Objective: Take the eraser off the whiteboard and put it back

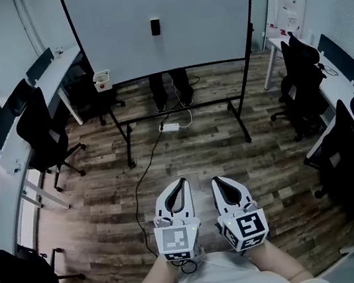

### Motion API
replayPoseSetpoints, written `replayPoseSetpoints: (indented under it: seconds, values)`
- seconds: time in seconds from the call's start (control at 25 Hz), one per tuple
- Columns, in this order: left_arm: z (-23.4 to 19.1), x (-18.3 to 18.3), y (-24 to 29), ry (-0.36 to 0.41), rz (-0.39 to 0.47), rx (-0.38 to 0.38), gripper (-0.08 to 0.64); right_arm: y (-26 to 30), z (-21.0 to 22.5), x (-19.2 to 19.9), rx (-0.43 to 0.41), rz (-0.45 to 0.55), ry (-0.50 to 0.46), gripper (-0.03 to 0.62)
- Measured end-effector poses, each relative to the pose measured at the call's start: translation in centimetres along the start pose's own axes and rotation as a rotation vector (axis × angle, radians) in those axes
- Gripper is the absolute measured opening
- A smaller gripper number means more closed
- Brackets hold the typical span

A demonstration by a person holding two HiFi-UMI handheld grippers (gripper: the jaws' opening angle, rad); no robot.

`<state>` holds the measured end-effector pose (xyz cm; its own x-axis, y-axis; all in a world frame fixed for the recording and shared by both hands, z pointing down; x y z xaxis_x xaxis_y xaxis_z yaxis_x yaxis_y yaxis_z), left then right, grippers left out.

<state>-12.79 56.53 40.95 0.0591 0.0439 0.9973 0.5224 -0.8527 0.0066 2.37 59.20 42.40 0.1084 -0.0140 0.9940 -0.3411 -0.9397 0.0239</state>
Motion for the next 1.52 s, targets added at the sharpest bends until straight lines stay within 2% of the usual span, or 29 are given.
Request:
replayPoseSetpoints:
  seconds: [0.36, 0.44, 0.64, 0.92, 1.08, 1.24, 1.36, 1.52]
  values:
    - [0.4, 1.2, 0.7, -0.084, -0.004, 0.008, 0.017, 0.1, 1.1, 1.5, 0.005, -0.037, -0.016, 0.028]
    - [0.5, 1.9, 1.3, -0.078, -0.027, 0.024, 0.017, 0.7, 1.4, 1.9, 0.008, -0.052, -0.012, 0.026]
    - [-1.9, 2.2, 4.1, -0.093, -0.032, 0.033, 0.017, 3.5, 1.9, 2.3, 0.034, -0.052, -0.015, 0.026]
    - [-8.0, 1.5, 10.9, -0.111, -0.023, 0.072, 0.017, 11.9, 3.1, 2.1, 0.079, -0.048, -0.021, 0.028]
    - [-13.2, 0.4, 15.2, -0.115, -0.027, 0.084, 0.017, 18.2, 3.2, 1.6, 0.089, -0.054, -0.021, 0.028]
    - [-19.3, -1.1, 19.8, -0.1, -0.023, 0.057, 0.017, 25.4, 3.6, 0.6, 0.095, -0.049, -0.03, 0.028]
    - [-23.5, -1.5, 23.0, -0.117, -0.018, 0.075, 0.017, 30.7, 3.7, 0.1, 0.097, -0.038, -0.025, 0.028]
    - [-27.6, -1.9, 26.7, -0.077, -0.018, 0.099, 0.018, 36.3, 3.6, -0.4, 0.095, -0.017, -0.029, 0.028]
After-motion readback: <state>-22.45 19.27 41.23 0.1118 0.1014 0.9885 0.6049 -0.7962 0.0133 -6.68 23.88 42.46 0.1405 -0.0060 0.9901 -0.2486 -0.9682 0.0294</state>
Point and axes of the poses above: the fingertips, and each gripper's own axes: y forward along the fingers, z to its right, x out of its underside, the point moved 8 cm from there along -y, backward along the fingers, and after that the axes turned 10 degrees about -y, right-handed, at the moved point
